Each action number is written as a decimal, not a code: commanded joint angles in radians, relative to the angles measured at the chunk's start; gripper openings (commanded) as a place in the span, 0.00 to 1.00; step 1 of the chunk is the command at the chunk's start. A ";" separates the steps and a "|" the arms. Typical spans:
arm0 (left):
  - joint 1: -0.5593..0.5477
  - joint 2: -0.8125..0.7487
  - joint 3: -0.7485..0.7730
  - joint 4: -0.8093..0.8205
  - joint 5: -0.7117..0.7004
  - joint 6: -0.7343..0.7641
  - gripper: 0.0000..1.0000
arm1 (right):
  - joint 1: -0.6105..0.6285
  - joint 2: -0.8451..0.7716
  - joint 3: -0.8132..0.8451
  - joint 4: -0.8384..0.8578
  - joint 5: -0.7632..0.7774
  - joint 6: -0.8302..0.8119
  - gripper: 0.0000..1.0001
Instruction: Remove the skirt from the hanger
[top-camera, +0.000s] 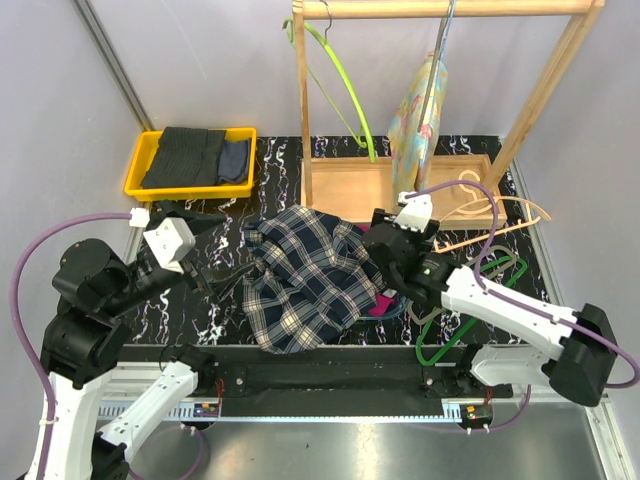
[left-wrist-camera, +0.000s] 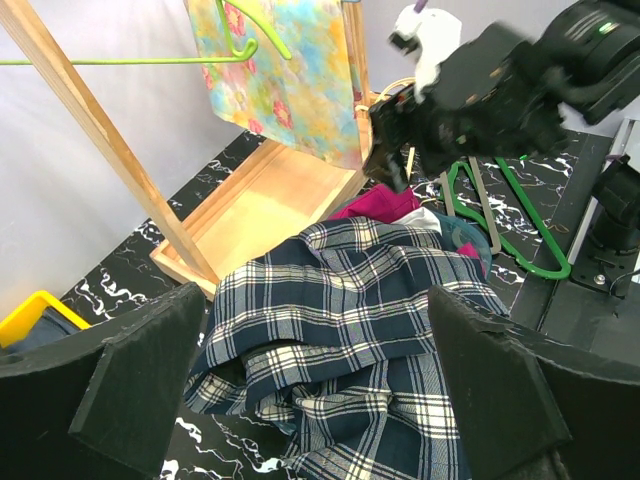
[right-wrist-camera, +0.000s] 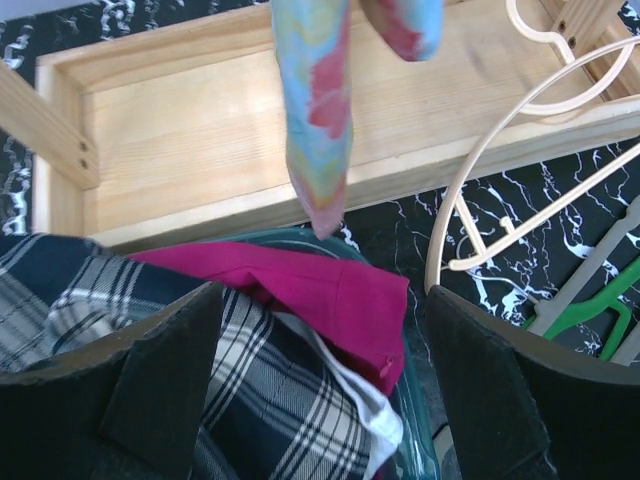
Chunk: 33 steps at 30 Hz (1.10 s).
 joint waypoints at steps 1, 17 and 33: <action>0.004 0.002 0.001 0.037 -0.011 0.008 0.99 | -0.063 0.055 0.005 0.155 0.059 -0.042 0.89; 0.004 0.003 0.005 0.035 -0.032 0.022 0.99 | -0.230 0.094 -0.039 0.377 -0.108 -0.179 0.00; 0.004 0.042 0.068 0.043 0.000 -0.006 0.99 | 0.052 -0.317 -0.084 -0.398 -0.376 0.355 0.00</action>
